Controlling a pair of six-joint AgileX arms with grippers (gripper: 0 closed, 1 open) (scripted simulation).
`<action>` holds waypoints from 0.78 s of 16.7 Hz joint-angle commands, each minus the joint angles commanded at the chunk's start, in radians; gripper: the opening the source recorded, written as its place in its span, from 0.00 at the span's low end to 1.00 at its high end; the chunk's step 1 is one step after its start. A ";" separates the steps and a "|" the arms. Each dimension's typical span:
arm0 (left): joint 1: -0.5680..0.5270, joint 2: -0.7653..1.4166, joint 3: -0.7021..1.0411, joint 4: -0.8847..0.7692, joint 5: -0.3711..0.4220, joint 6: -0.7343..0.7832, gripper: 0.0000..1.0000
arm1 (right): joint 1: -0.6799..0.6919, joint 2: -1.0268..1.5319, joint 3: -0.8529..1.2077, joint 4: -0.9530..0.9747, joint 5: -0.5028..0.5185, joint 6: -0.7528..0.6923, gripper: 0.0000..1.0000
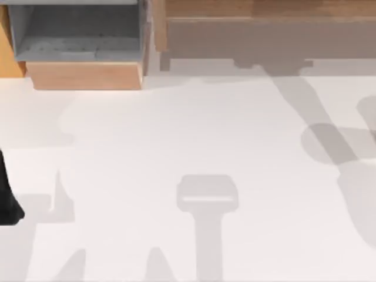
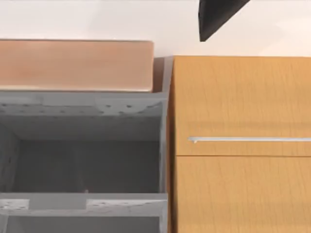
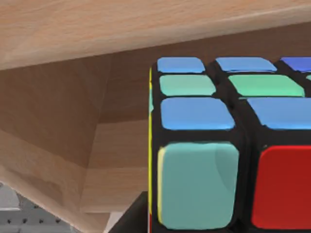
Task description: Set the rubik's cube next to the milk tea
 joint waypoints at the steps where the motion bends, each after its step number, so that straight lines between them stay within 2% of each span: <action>1: 0.000 0.000 0.000 0.000 0.000 0.000 1.00 | 0.002 0.050 0.001 -0.087 -0.007 0.001 0.00; 7: 0.000 0.000 0.000 0.000 0.000 0.000 1.00 | -0.071 0.388 -0.049 -0.443 -0.061 -0.093 0.00; 13: 0.000 0.000 0.000 0.000 0.000 0.000 1.00 | -0.099 0.446 -0.071 -0.499 -0.076 -0.132 0.00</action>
